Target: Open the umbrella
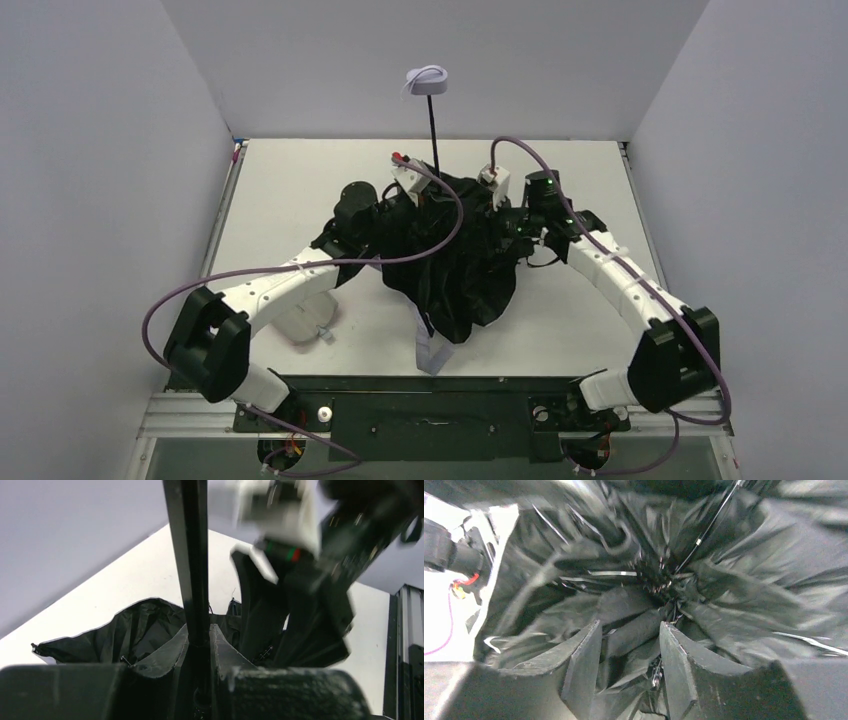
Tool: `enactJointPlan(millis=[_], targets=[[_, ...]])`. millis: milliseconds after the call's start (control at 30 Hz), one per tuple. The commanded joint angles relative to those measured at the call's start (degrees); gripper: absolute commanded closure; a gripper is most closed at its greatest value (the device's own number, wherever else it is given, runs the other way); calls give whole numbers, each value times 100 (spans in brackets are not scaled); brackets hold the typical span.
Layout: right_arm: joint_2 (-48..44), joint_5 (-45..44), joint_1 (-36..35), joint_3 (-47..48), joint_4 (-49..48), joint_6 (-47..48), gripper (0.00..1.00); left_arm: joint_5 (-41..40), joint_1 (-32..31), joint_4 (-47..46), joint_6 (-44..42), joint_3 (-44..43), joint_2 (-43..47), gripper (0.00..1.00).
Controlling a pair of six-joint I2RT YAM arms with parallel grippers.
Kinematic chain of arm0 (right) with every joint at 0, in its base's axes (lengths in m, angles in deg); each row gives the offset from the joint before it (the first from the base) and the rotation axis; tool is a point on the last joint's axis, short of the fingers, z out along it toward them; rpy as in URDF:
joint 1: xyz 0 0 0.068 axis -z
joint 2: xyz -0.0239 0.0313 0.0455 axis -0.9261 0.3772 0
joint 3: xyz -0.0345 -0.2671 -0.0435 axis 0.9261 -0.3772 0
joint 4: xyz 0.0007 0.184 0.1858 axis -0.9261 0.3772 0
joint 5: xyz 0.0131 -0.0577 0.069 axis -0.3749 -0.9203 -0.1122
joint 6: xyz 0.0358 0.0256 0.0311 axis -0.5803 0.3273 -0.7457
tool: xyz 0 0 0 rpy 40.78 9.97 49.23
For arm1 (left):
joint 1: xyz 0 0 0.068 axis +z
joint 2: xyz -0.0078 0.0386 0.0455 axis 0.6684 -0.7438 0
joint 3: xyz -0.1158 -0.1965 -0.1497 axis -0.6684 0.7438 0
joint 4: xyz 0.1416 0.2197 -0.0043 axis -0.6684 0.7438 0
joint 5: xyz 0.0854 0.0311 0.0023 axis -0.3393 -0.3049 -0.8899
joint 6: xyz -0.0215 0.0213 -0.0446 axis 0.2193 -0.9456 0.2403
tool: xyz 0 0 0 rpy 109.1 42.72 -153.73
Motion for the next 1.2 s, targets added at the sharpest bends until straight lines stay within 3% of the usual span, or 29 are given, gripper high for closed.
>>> enactJointPlan(millis=[0,100,267,333,433,500,633,733,967,1167], targets=[[710,364,21,204,688,1178,62,290,248,-558,352,-924,-353,100],[1158,143,71,546,1626,2466,67,397,412,-508,357,-1114,-620,100],[1613,-362,392,771,2985,3501,69,716,716,-469,290,-1316,-850,100],[1672,-381,550,847,3110,3528,64,1024,778,-567,149,-1191,-879,100],[1605,-103,724,1080,3098,3391,48,1717,787,-872,-164,-742,-875,100],[1473,16,781,1366,2980,3081,43,1980,766,-1102,-290,-457,-868,100],[1005,80,822,1785,2411,2582,37,2196,761,-1455,-400,-218,-992,100],[780,271,825,2123,1676,1698,34,2185,761,-1358,-686,-263,-1135,100],[349,276,450,1986,-1720,-1132,30,2219,662,-839,-1095,-495,-1317,100],[403,321,162,1968,-2671,-1627,32,2349,612,-693,-1201,-531,-1322,100]])
